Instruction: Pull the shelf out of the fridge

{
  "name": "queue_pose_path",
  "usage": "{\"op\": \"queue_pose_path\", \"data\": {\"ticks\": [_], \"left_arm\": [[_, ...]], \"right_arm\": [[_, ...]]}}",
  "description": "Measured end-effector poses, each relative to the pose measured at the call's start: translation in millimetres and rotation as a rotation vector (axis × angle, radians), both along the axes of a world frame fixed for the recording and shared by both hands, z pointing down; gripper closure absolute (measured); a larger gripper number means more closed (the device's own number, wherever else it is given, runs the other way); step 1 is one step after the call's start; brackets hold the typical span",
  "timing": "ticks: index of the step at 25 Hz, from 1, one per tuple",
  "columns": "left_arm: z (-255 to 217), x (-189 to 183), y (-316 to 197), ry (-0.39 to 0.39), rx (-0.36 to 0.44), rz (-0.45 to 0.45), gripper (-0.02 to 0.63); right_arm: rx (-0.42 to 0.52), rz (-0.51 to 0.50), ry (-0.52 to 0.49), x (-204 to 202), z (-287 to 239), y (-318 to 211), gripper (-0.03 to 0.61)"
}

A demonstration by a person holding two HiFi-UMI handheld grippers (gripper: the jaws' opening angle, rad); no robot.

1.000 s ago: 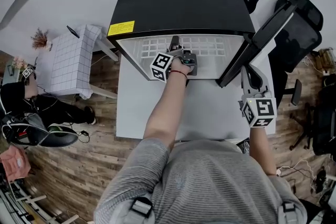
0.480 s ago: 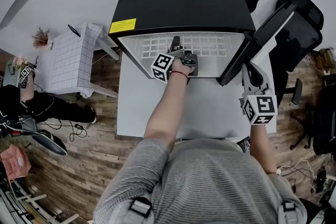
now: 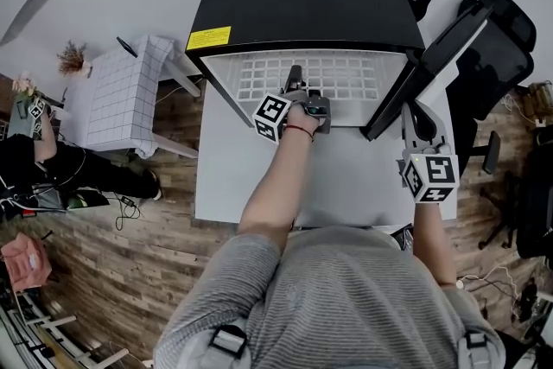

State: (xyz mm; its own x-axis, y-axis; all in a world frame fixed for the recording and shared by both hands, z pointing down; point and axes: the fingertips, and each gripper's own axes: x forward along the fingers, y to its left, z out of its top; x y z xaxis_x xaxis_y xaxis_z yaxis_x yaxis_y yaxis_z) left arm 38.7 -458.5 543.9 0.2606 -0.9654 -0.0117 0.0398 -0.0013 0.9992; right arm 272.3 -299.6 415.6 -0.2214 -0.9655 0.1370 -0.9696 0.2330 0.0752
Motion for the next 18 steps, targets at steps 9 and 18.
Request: {"op": "queue_pose_path", "data": {"ticks": [9,18], "left_arm": [[-1.7,-2.8,30.0,0.004,0.008,0.004,0.568],[-2.4,-3.8,46.6,0.004,0.006,0.002,0.568]], "right_arm": [[0.004,0.005,-0.008,0.0,-0.7,0.2,0.563],[0.0,0.006,-0.007,1.4,-0.5,-0.6,0.563]]}}
